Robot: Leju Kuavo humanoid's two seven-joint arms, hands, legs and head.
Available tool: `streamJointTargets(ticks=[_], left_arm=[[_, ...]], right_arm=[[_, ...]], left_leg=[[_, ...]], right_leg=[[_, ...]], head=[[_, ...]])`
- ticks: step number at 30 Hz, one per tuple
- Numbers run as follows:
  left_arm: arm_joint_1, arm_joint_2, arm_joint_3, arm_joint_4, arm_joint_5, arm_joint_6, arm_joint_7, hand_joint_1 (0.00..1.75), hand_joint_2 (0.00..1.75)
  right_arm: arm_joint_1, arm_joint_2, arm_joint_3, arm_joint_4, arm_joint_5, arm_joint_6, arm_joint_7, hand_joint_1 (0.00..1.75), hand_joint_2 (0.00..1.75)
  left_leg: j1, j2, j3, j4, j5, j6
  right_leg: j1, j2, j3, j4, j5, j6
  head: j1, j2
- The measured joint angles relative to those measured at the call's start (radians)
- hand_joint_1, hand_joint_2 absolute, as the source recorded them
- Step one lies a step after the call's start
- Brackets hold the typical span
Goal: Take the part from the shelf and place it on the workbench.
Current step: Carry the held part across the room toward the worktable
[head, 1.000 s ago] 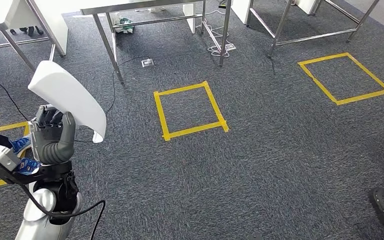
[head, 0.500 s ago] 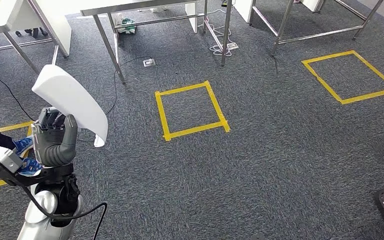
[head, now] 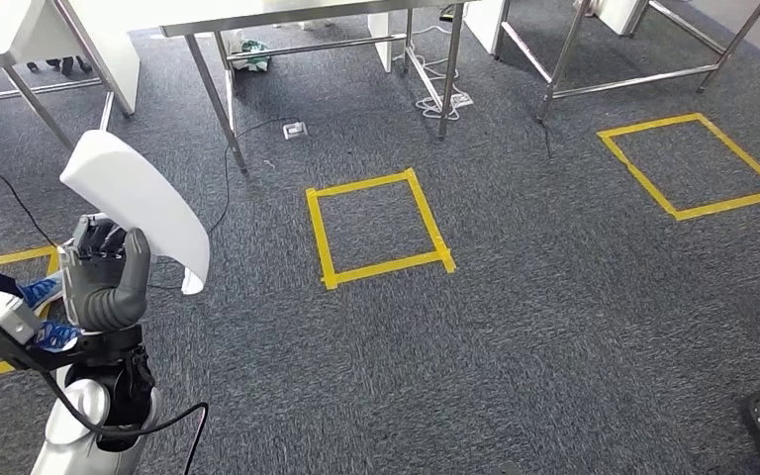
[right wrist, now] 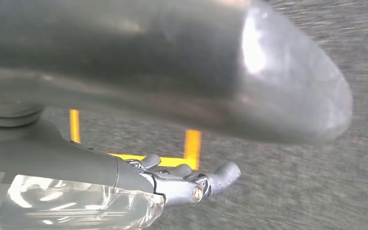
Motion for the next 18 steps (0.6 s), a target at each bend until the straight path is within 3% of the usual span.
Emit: streamJointTargets(ticks=[2,4,5,7,8,9,10,12,14,16,18], left_arm=[[0.001,-0.001,0.0,0.0,-0.001,0.0,0.0,1.75,1.75],[0.006,-0.002,0.0,0.001,-0.001,0.001,0.001,1.75,1.75],[0.007,-0.003,0.0,0.001,-0.002,0.001,0.001,1.75,1.75],[0.009,-0.004,0.0,0.001,-0.003,0.002,0.001,1.75,1.75],[0.009,-0.004,0.0,0.001,-0.003,0.002,0.001,1.75,1.75],[0.008,-0.005,0.0,0.001,-0.004,0.002,0.001,1.75,1.75],[0.008,-0.005,0.0,0.0,-0.006,0.003,0.002,1.75,1.75],[0.008,-0.006,0.0,-0.001,-0.008,0.004,0.002,1.75,1.75],[0.008,-0.007,0.0,-0.002,-0.011,0.005,0.002,1.75,1.75],[0.009,-0.007,0.001,-0.002,-0.014,0.005,0.002,1.75,1.75],[0.014,-0.007,0.001,-0.002,-0.015,0.006,0.002,1.75,1.75]], right_arm=[[-0.002,-0.002,0.0,0.0,0.0,0.0,0.0,0.0,0.0],[0.003,-0.004,0.0,0.0,0.0,0.0,0.001,0.0,0.0],[0.005,-0.005,0.0,0.0,0.0,0.0,0.002,0.0,0.0],[0.007,-0.007,0.0,0.0,0.0,0.0,0.002,0.0,0.0],[0.008,-0.007,0.0,0.0,0.0,0.0,0.002,0.0,0.0],[0.007,-0.007,0.0,0.0,0.0,0.0,0.002,0.0,0.0],[0.008,-0.007,0.0,0.0,0.0,0.0,0.002,0.0,0.0],[0.008,-0.006,0.0,0.0,-0.001,0.0,0.002,0.0,0.0],[0.01,-0.005,0.0,0.0,-0.001,0.0,0.001,0.0,0.0],[0.011,-0.006,0.0,0.0,-0.002,0.0,0.0,0.0,0.0],[0.014,-0.007,0.0,0.0,-0.003,0.0,0.0,0.0,0.0]], left_leg=[[0.0,-0.001,0.009,-0.002,-0.008,0.0],[0.0,-0.005,0.02,-0.001,-0.02,-0.005],[0.001,-0.007,0.029,-0.001,-0.027,-0.008],[0.004,-0.01,0.049,0.0,-0.046,-0.019],[0.004,-0.01,0.059,0.003,-0.058,-0.026],[0.002,-0.01,0.063,0.005,-0.067,-0.032],[0.0,-0.01,0.064,0.008,-0.075,-0.039],[0.001,-0.011,0.067,0.012,-0.082,-0.048],[0.005,-0.009,0.045,0.059,-0.082,-0.055],[0.007,-0.005,-0.027,0.177,-0.101,-0.061],[0.007,-0.003,-0.115,0.296,-0.153,-0.064]], right_leg=[[-0.003,0.001,-0.077,0.128,-0.041,-0.004],[-0.005,0.001,-0.141,0.203,-0.051,0.003],[-0.007,0.001,-0.147,0.186,-0.032,0.011],[-0.012,0.0,-0.111,0.058,0.047,0.034],[-0.014,0.0,-0.089,-0.008,0.075,0.038],[-0.013,0.001,-0.072,-0.054,0.091,0.033],[-0.012,0.001,-0.065,-0.075,0.094,0.02],[-0.011,0.003,-0.057,-0.076,0.084,-0.008],[-0.013,0.006,-0.042,-0.079,0.076,-0.022],[-0.011,0.008,-0.023,-0.081,0.061,-0.031],[-0.005,0.01,-0.003,-0.081,0.042,-0.036]], head=[[0.002,0.0],[0.001,0.0],[0.002,0.0],[0.002,0.0],[0.003,0.0],[0.002,0.0],[0.002,0.0],[0.0,0.0],[-0.001,0.0],[-0.002,0.0],[-0.002,0.0]])
